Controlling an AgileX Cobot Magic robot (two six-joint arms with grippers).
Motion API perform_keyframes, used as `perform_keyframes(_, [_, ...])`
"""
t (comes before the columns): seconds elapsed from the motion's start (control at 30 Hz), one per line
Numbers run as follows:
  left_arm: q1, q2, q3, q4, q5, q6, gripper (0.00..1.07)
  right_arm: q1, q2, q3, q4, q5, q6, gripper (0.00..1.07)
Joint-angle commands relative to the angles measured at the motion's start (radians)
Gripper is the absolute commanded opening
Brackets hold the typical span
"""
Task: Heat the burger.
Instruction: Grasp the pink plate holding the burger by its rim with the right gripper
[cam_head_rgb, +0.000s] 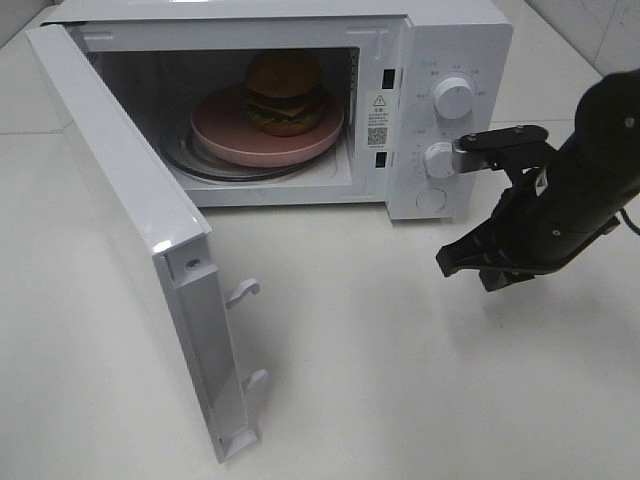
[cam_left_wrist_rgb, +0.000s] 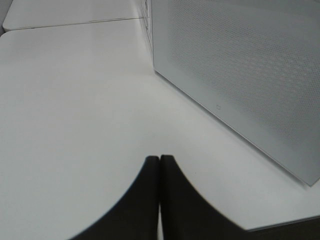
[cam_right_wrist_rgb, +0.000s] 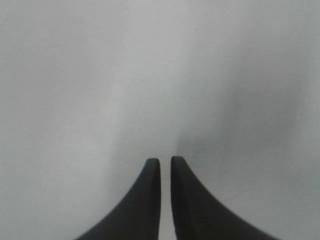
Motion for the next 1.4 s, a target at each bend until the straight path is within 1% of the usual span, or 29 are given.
perform_keyframes(0.03, [0.001, 0.000, 0.002, 0.000, -0.013, -0.004, 0.00, -0.002, -0.011, -0.050, 0.293, 0.146, -0.324, 0.09])
perform_keyframes(0.07, [0.001, 0.000, 0.002, 0.000, -0.013, -0.004, 0.00, -0.002, -0.011, -0.050, 0.293, 0.146, -0.324, 0.09])
perform_keyframes(0.1, [0.001, 0.000, 0.002, 0.000, -0.013, -0.004, 0.00, -0.002, -0.011, -0.076, 0.419, 0.210, -0.464, 0.09])
perform_keyframes(0.13, [0.001, 0.000, 0.002, 0.000, -0.013, -0.004, 0.00, -0.002, -0.011, -0.076, 0.419, 0.210, -0.464, 0.09])
perform_keyframes(0.17, [0.001, 0.000, 0.002, 0.000, -0.013, -0.004, 0.00, -0.002, -0.011, -0.094, 0.504, 0.253, -0.560, 0.10])
perform_keyframes(0.2, [0.001, 0.000, 0.002, 0.000, -0.013, -0.004, 0.00, -0.002, -0.011, -0.099, 0.536, 0.266, -0.592, 0.10])
perform_keyframes(0.23, [0.001, 0.000, 0.002, 0.000, -0.013, -0.004, 0.00, -0.002, -0.011, -0.099, 0.536, 0.266, -0.592, 0.10])
perform_keyframes(0.27, [0.001, 0.000, 0.002, 0.000, -0.013, -0.004, 0.00, -0.002, -0.011, -0.103, 0.573, 0.280, -0.636, 0.11])
perform_keyframes(0.5, [0.001, 0.000, 0.002, 0.000, -0.013, -0.004, 0.00, -0.002, -0.011, -0.104, 0.576, 0.280, -0.643, 0.13])
perform_keyframes(0.67, [0.001, 0.000, 0.002, 0.000, -0.013, -0.004, 0.00, -0.002, -0.011, -0.105, 0.576, 0.268, -0.644, 0.17])
perform_keyframes(0.7, [0.001, 0.000, 0.002, 0.000, -0.013, -0.004, 0.00, -0.002, -0.011, -0.105, 0.576, 0.266, -0.654, 0.21])
perform_keyframes(0.73, [0.001, 0.000, 0.002, 0.000, -0.013, -0.004, 0.00, -0.002, -0.011, -0.105, 0.576, 0.266, -0.654, 0.21])
perform_keyframes(0.77, [0.001, 0.000, 0.002, 0.000, -0.013, -0.004, 0.00, 0.000, -0.010, -0.108, 0.576, 0.254, -0.670, 0.27])
perform_keyframes(0.8, [0.001, 0.000, 0.002, 0.000, -0.013, -0.004, 0.00, 0.009, -0.007, -0.112, 0.575, 0.248, -0.679, 0.30])
perform_keyframes(0.83, [0.001, 0.000, 0.002, 0.000, -0.013, -0.004, 0.00, 0.009, -0.007, -0.112, 0.575, 0.248, -0.679, 0.30])
perform_keyframes(0.87, [0.001, 0.000, 0.002, 0.000, -0.013, -0.004, 0.00, 0.027, -0.005, -0.122, 0.562, 0.223, -0.684, 0.39])
perform_keyframes(0.9, [0.001, 0.000, 0.002, 0.000, -0.013, -0.004, 0.00, 0.027, -0.005, -0.122, 0.562, 0.223, -0.684, 0.39])
perform_keyframes(0.93, [0.001, 0.000, 0.002, 0.000, -0.013, -0.004, 0.00, 0.063, -0.002, -0.140, 0.539, 0.189, -0.687, 0.46])
perform_keyframes(0.97, [0.001, 0.000, 0.002, 0.000, -0.013, -0.004, 0.00, 0.077, -0.001, -0.148, 0.522, 0.169, -0.687, 0.50])
perform_keyframes(1.0, [0.001, 0.000, 0.002, 0.000, -0.013, -0.004, 0.00, 0.077, -0.001, -0.148, 0.522, 0.169, -0.687, 0.50])
perform_keyframes(1.03, [0.001, 0.000, 0.002, 0.000, -0.013, -0.004, 0.00, 0.119, 0.008, -0.170, 0.481, 0.138, -0.687, 0.56])
perform_keyframes(1.07, [0.001, 0.000, 0.002, 0.000, -0.013, -0.004, 0.00, 0.137, 0.012, -0.185, 0.454, 0.127, -0.687, 0.58])
perform_keyframes(1.1, [0.001, 0.000, 0.002, 0.000, -0.013, -0.004, 0.00, 0.137, 0.012, -0.185, 0.454, 0.127, -0.687, 0.58])
perform_keyframes(1.17, [0.001, 0.000, 0.002, 0.000, -0.013, -0.004, 0.00, 0.189, 0.030, -0.226, 0.365, 0.097, -0.687, 0.60])
perform_keyframes(1.2, [0.001, 0.000, 0.002, 0.000, -0.013, -0.004, 0.00, 0.189, 0.030, -0.226, 0.365, 0.097, -0.687, 0.60])
perform_keyframes(1.27, [0.001, 0.000, 0.002, 0.000, -0.013, -0.004, 0.00, 0.246, 0.061, -0.286, 0.230, 0.055, -0.687, 0.60])
perform_keyframes(1.3, [0.001, 0.000, 0.002, 0.000, -0.013, -0.004, 0.00, 0.246, 0.061, -0.286, 0.230, 0.055, -0.687, 0.60])
perform_keyframes(1.37, [0.001, 0.000, 0.002, 0.000, -0.013, -0.004, 0.00, 0.277, 0.098, -0.338, 0.137, 0.056, -0.687, 0.60])
perform_keyframes(1.4, [0.001, 0.000, 0.002, 0.000, -0.013, -0.004, 0.00, 0.277, 0.098, -0.338, 0.137, 0.056, -0.687, 0.60])
